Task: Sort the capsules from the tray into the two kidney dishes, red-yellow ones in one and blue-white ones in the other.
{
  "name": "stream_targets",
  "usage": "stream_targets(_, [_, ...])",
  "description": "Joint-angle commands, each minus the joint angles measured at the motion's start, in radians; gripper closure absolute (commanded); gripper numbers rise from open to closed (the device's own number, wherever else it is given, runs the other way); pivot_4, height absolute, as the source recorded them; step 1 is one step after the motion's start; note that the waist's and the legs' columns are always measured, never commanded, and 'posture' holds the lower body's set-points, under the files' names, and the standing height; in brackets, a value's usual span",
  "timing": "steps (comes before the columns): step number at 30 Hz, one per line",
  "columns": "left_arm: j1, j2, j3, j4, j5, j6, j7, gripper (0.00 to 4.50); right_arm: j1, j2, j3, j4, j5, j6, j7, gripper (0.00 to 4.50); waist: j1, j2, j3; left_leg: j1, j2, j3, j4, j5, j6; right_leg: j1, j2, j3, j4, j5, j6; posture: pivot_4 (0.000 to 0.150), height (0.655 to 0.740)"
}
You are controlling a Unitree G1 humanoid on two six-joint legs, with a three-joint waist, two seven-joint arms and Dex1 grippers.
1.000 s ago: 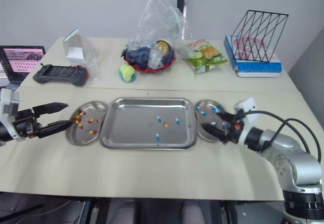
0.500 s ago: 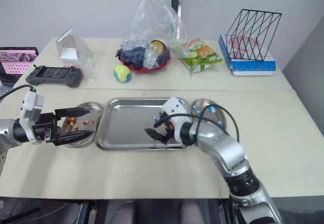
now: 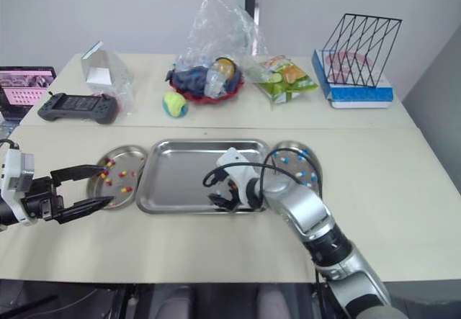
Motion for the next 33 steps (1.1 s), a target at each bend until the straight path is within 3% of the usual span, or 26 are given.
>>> stream_targets(1, [0.033, -0.011, 0.050, -0.041, -0.010, -0.030, 0.018, 0.05, -0.023, -0.012, 0.042, -0.005, -0.024, 0.023, 0.022, 0.00, -0.002, 0.000, 0.000, 0.000, 0.000, 0.000, 0.000, 0.000, 0.000, 0.000, 0.000, 0.000, 0.000, 0.000, 0.000, 0.150, 0.7380])
stream_targets(26, [0.042, -0.030, 0.026, -0.052, 0.005, -0.050, 0.065, 0.05, -0.048, 0.000, 0.033, 0.006, -0.060, 0.023, 0.094, 0.00, -0.003, 0.000, 0.000, 0.000, 0.000, 0.000, 0.000, 0.000, 0.000, 0.000, 0.000, 0.000, 0.000, 0.000, 0.000, 0.150, 0.7380])
stream_targets(33, [0.043, -0.039, -0.001, -0.056, 0.039, -0.077, 0.099, 0.00, -0.041, -0.002, 0.081, 0.054, -0.091, 0.008, 0.110, 2.24, -0.003, -0.001, -0.001, 0.000, 0.000, 0.000, 0.000, 0.000, 0.000, 0.000, 0.000, -0.001, 0.000, 0.000, 0.000, 0.150, 0.7380])
